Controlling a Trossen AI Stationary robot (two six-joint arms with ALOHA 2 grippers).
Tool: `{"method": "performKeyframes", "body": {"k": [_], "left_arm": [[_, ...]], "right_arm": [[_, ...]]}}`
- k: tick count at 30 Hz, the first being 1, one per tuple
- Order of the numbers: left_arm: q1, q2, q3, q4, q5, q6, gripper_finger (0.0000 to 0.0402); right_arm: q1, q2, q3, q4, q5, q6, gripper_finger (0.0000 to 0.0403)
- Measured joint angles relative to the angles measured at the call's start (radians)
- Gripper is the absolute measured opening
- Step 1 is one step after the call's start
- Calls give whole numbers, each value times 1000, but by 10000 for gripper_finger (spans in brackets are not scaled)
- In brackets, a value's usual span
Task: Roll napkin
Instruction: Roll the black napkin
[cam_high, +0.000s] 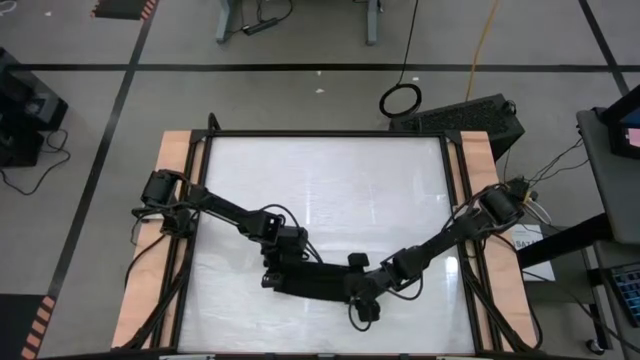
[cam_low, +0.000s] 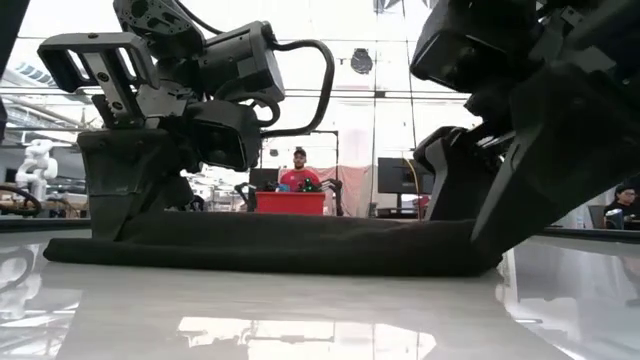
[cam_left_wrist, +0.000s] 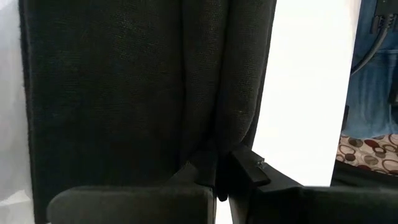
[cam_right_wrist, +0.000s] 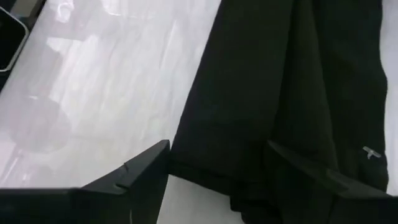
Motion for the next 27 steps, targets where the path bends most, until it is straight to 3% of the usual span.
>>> {"method": "performKeyframes", "body": {"k": [5,12,15,21,27], "left_arm": [[0,-3,0,2,-2,9,34],[2,-29,21,-15,-25,58,136],[2,-82,38,-39,-116,109,161],[-46,-226,45,-95,-339,203,166],[-145,-273,44,-127,-443,308,166]], "right_arm": [[0,24,3,-1,19,29,233],[-1,38,2,-14,27,62,182],[-2,39,1,-21,31,65,150],[-4,40,1,-52,47,88,77],[-4,40,1,-55,45,105,12]]}}
